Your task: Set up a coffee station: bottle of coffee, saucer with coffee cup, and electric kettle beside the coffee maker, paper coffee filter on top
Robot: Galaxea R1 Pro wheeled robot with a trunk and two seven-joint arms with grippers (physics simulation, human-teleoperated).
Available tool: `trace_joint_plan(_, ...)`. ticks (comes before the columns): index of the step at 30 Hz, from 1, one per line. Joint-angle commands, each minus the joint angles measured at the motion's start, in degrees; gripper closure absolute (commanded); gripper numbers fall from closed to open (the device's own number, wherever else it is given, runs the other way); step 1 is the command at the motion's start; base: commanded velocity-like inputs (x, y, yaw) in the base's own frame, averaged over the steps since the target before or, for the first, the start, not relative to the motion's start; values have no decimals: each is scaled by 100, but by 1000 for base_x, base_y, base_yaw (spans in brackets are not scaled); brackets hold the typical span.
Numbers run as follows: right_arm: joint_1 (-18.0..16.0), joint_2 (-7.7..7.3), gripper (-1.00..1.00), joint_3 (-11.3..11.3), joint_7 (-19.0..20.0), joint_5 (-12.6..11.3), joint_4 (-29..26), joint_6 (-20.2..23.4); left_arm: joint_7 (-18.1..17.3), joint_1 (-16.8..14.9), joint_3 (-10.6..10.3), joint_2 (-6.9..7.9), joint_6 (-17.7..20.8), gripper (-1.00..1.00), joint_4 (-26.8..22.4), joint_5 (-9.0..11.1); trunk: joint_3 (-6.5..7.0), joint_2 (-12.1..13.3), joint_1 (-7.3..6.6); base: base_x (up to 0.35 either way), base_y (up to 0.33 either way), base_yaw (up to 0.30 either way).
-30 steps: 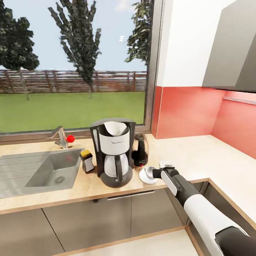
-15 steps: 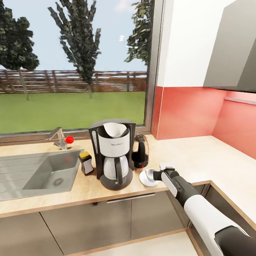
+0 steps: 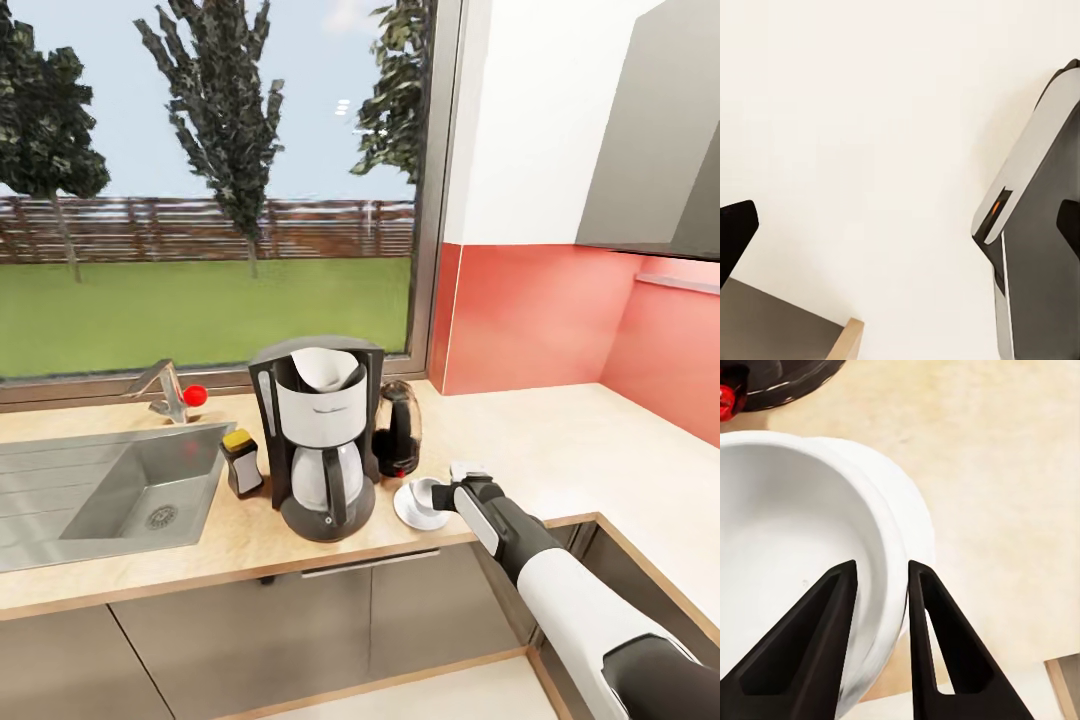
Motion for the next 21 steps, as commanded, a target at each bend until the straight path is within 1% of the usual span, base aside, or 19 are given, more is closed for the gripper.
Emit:
trace_joint_plan(1, -7, -7, 100, 37, -34, -69, -5, 10, 3, -7, 44, 0, -27, -100, 9, 0, -14, -14, 4, 2, 0, 0)
trace_joint_plan(7, -7, -7, 100, 37, -39, -65, 1, 5, 3, -7, 44, 0, -27, -100, 9, 0, -14, -14, 4, 20, 0, 0)
trace_joint_plan(12, -7, -7, 100, 37, -42, -67, 105, -8, 3, -7, 44, 0, -27, -100, 11, 0, -14, -14, 4, 188, 0, 0)
trace_joint_plan(14, -7, 3, 100, 37, -42, -69, 176, -89, 3, -7, 44, -4, -27, -100, 14, 0, -14, -14, 4, 135, 0, 0)
trace_joint_plan(15, -7, 8, 100, 37, -37, -65, 201, -218, 3, -7, 44, -20, -27, -100, 15, 0, -14, -14, 4, 31, 0, 0)
trace_joint_plan(21, -7, 10, 100, 37, -34, -61, 214, -289, 3, -7, 44, -43, -27, -100, 18, 0, -14, -14, 4, 7, 0, 0)
